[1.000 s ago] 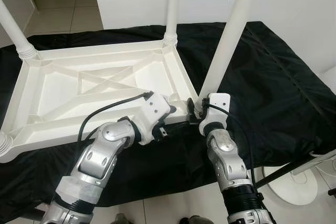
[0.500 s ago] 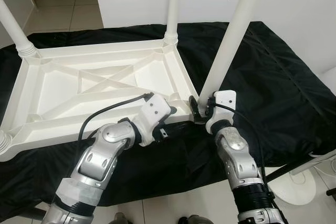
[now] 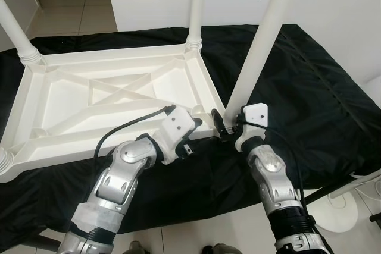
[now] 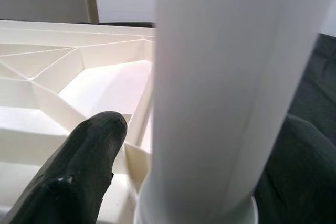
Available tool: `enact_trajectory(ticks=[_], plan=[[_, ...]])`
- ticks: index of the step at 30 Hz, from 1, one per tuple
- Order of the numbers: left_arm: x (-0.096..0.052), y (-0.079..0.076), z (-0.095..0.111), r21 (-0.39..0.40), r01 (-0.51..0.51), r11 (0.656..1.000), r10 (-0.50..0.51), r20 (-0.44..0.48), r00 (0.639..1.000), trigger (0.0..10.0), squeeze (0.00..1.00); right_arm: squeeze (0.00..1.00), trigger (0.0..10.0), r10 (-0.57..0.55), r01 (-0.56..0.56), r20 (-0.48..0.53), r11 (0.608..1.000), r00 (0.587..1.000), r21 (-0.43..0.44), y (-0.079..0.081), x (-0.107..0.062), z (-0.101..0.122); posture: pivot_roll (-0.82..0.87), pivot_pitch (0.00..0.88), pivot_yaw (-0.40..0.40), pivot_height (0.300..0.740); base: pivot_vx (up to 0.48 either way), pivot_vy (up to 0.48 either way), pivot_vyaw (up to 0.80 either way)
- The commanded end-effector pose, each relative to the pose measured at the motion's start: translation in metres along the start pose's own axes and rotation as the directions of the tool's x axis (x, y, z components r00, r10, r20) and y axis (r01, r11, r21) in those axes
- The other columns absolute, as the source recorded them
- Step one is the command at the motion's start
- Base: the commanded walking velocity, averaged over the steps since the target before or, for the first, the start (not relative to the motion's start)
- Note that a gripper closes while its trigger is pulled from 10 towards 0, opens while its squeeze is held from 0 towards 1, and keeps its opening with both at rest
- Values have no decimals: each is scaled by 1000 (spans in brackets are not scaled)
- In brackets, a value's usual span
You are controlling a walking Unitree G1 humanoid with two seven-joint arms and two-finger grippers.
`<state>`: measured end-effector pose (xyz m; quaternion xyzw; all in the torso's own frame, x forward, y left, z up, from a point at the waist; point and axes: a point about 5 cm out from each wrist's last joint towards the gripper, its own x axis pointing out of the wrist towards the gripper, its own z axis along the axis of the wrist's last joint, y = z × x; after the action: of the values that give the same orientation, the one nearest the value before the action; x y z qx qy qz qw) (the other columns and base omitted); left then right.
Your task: Building children table
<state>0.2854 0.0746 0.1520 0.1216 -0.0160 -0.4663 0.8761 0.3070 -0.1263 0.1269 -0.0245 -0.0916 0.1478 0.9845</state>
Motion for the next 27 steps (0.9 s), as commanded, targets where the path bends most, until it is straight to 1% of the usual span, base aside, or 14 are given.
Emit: enact_trajectory(ticks=[1,2,3,4,5,6,8,9,12,19,21,23,25,27], plan=[[-3,18,-3,-14,-323,946,323,4,947,10000,0,0,10000,-3,3,3,1000,1000,0,3,-3,-4,-26,40,-38,740,0,0,0],[-3,18,-3,-14,-323,946,323,4,947,10000,0,0,10000,-3,3,3,1000,1000,0,3,-3,-4,-26,40,-38,740,0,0,0],[-3,24,-1,-14,-368,930,368,24,929,10000,0,0,10000,-9,10,11,1000,1000,-11,3,-5,-5,-26,39,-44,740,0,0,0],[-3,24,-1,-14,-368,930,368,24,929,10000,0,0,10000,-9,10,11,1000,1000,-11,3,-5,-5,-26,39,-44,740,0,0,0],[-4,31,2,-29,-405,914,406,51,912,10000,0,0,10000,-21,21,12,1000,1000,-12,3,-4,-6,-28,39,-41,740,0,0,0],[-5,38,6,-48,-436,898,439,72,896,10000,0,0,10000,-25,25,27,1000,999,16,2,-3,-4,-35,36,-25,740,0,0,0],[-5,38,6,-48,-436,898,439,72,896,10000,0,0,10000,-25,25,27,1000,999,16,2,-3,-4,-35,36,-25,740,0,0,0],[-5,42,8,-67,-452,889,457,82,886,10000,0,0,10000,-26,25,37,999,999,20,3,-1,-2,-39,37,-23,740,0,0,0],[-3,45,5,-74,-445,892,450,77,890,10000,0,0,10000,-22,21,46,999,999,29,5,2,-2,-50,38,-7,740,0,0,0],[2,44,2,-85,-409,908,416,82,906,10000,0,0,10000,-13,11,63,999,998,42,5,2,-2,-52,42,-3,740,0,0,0],[2,43,2,-68,-389,919,394,86,915,10000,0,0,10000,16,-19,57,998,998,57,4,2,-3,-53,47,3,740,0,0,0],[2,43,2,-62,-382,922,387,86,918,10000,0,0,10000,29,-32,53,998,998,61,4,2,-3,-53,47,3,740,0,0,0],[4,37,-2,-68,-333,940,337,60,940,10000,0,0,10000,74,-77,42,995,996,70,2,4,-2,-53,47,3,740,0,0,0],[4,30,-4,-41,-296,954,298,57,953,10000,0,0,10000,101,-103,36,993,994,53,0,6,-2,-54,54,16,740,0,0,0]])
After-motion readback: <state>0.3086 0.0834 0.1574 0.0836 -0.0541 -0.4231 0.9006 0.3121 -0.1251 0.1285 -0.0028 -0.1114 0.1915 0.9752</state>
